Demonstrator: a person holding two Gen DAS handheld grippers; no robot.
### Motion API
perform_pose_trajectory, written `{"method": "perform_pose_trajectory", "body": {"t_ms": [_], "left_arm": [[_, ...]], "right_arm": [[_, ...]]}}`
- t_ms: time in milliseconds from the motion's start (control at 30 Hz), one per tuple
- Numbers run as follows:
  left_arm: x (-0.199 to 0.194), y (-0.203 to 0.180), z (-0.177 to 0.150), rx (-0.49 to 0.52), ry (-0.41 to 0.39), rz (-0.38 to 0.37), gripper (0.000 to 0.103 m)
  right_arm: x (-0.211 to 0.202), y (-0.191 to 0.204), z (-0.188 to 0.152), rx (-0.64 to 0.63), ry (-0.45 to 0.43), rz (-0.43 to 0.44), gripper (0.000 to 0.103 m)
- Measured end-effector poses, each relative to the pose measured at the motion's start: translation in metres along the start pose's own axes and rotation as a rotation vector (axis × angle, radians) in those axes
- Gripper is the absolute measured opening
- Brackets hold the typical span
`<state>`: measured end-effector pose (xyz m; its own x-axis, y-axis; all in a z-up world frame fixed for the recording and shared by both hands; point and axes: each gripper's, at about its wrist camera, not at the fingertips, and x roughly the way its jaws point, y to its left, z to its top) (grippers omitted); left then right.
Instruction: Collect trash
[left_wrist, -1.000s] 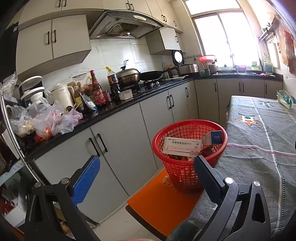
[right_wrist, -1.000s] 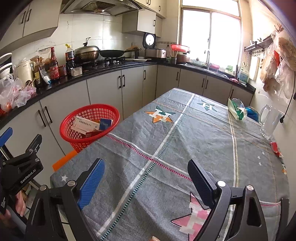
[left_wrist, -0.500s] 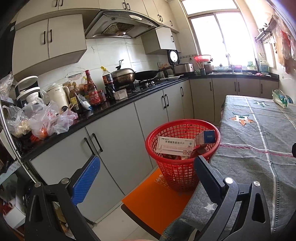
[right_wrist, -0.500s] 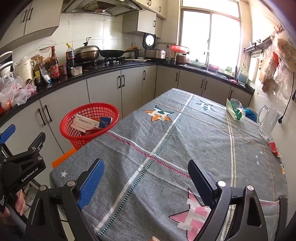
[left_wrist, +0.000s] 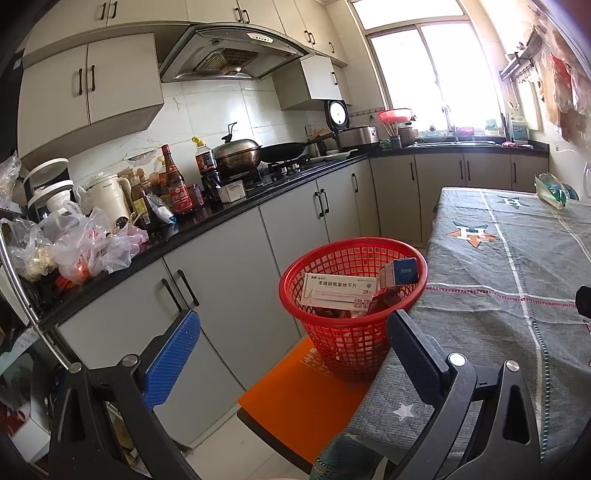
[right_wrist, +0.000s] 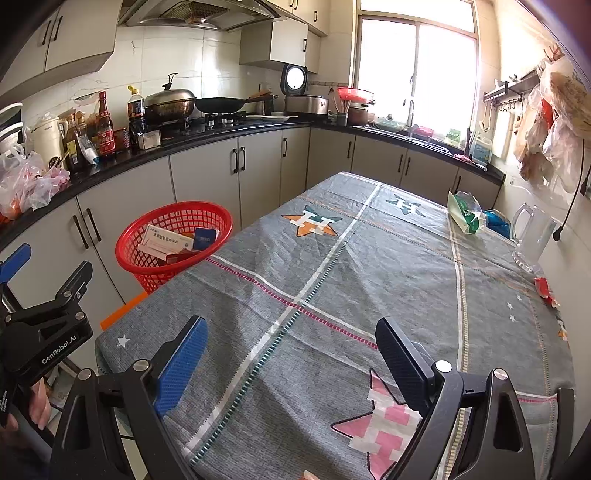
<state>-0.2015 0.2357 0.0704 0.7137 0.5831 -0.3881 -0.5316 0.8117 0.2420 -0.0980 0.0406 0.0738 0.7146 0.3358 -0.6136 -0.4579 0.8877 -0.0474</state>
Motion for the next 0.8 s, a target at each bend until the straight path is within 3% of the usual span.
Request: {"method": "perform_pose_trajectory", "body": {"t_ms": [667, 800], "left_arm": [[-0.002, -0.013, 0.005, 0.037, -0.009, -0.039, 0.101], [-0.007, -0.043, 0.019, 0.049, 0.0, -0.179, 0.101]], "right_arm": [[0.001, -0.005, -0.003, 0.012, 0.006, -0.006, 0.095], [0.003, -0.04, -0.011, 0.082, 0.017, -0.041, 0.095]]}}
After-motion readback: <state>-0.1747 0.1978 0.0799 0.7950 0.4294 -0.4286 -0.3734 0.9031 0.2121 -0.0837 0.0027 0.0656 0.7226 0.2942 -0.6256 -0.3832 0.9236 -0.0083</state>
